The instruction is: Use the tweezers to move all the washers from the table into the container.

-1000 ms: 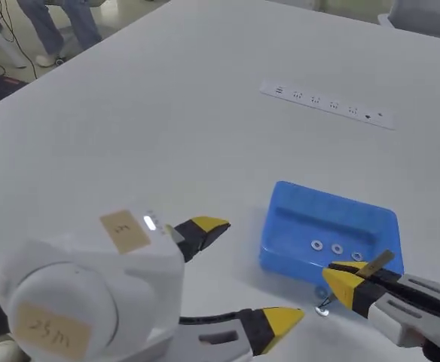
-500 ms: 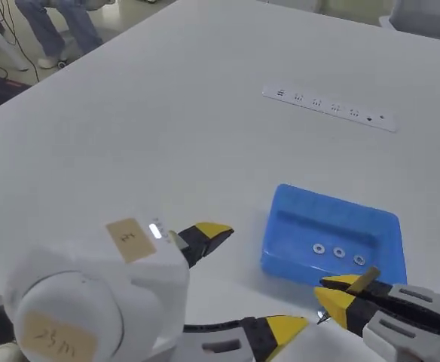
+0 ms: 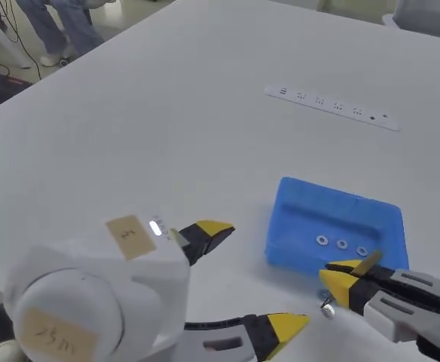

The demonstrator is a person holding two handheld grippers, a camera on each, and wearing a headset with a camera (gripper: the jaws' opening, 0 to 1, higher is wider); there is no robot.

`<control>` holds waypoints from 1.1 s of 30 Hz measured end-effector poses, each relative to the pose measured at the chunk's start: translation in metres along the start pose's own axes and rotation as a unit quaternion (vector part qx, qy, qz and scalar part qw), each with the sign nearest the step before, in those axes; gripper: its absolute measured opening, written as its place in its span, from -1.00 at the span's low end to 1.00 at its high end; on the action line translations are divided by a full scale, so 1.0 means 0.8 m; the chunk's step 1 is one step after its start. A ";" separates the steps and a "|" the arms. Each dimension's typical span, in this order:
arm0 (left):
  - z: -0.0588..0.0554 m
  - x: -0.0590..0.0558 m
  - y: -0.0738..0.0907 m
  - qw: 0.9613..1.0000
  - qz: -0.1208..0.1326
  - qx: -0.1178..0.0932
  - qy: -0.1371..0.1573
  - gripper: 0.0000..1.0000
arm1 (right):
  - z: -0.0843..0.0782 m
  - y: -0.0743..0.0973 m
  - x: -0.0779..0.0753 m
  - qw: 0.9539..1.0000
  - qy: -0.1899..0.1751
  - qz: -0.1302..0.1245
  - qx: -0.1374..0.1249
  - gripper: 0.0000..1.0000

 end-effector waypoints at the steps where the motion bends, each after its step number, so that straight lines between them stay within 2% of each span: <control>1: 0.000 0.000 0.000 1.000 0.000 0.000 0.000 0.29 | 0.002 -0.001 -0.003 1.000 -0.003 -0.001 -0.001 -0.93; 6: 0.000 0.001 0.000 1.000 0.001 -0.001 0.001 0.29 | 0.007 -0.002 -0.014 1.000 -0.016 -0.010 -0.005 -0.93; 9: 0.000 0.001 0.000 1.000 0.003 -0.001 0.001 0.29 | 0.007 0.001 -0.008 1.000 -0.028 -0.005 -0.012 -0.92; 16: 0.000 0.000 0.000 1.000 0.003 -0.001 0.000 0.29 | 0.000 0.000 -0.002 1.000 -0.029 -0.008 -0.009 -0.92; 25: 0.001 0.000 0.000 1.000 0.003 -0.002 0.000 0.29 | -0.001 0.000 0.007 1.000 0.004 -0.007 0.002 -0.91; 26: 0.001 0.000 0.000 1.000 0.003 -0.001 0.000 0.29 | -0.002 0.000 0.008 1.000 0.018 -0.009 0.004 -0.92; 28: 0.001 0.000 0.000 1.000 0.003 -0.002 0.000 0.29 | -0.002 0.001 0.007 0.997 0.067 -0.020 0.013 -0.93; 29: 0.001 0.000 0.000 1.000 0.003 -0.002 0.000 0.29 | -0.003 0.000 0.009 0.997 0.075 -0.017 0.016 -0.93; 32: 0.001 0.000 0.000 1.000 0.003 -0.002 -0.002 0.29 | -0.004 -0.001 0.011 0.996 0.083 -0.015 0.015 -0.95; 33: 0.002 0.000 0.000 1.000 0.003 -0.002 -0.002 0.29 | -0.003 -0.001 0.009 0.997 0.074 -0.018 0.014 -0.95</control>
Point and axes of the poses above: the centre of the closed fingertips' face, and the gripper's own axes: y roughly backward along the fingers, x roughly to its left, z roughly out of its top, the point moved 6 cm from there along y, roughly backward along the fingers, and after that the axes turned 14 degrees about -y, right-handed, at the moved point
